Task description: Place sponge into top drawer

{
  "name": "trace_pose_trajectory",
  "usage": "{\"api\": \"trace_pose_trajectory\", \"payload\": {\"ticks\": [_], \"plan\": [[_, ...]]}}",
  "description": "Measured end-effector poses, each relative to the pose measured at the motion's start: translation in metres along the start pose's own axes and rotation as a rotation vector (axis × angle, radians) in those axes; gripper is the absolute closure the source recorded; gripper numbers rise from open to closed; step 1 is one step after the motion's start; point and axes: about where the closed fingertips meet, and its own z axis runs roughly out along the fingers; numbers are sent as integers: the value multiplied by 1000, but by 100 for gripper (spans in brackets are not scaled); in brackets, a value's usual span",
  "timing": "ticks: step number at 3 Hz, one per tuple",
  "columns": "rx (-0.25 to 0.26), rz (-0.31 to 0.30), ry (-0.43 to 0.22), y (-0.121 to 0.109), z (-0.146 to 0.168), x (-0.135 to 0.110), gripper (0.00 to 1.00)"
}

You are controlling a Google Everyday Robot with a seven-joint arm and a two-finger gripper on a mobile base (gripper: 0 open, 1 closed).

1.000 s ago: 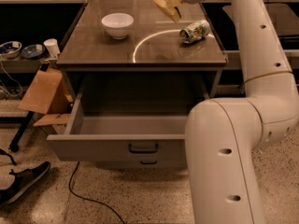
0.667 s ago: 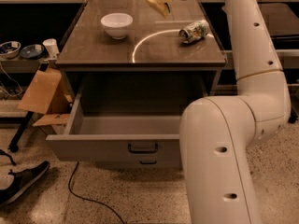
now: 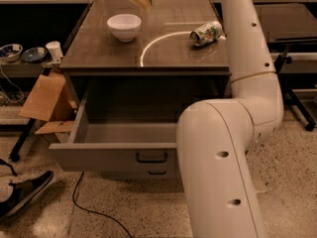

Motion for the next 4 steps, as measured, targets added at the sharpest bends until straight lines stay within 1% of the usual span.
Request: {"api": "trace_pose_trajectory", "payload": {"ticks": [1, 2, 3, 4], "plan": [[-88, -66, -59, 29, 14, -25, 100], [-196, -133, -102, 64, 25, -41, 100], [-331, -191, -147, 105, 38, -52, 100], [-482, -212, -196, 148, 55, -58, 100]]}}
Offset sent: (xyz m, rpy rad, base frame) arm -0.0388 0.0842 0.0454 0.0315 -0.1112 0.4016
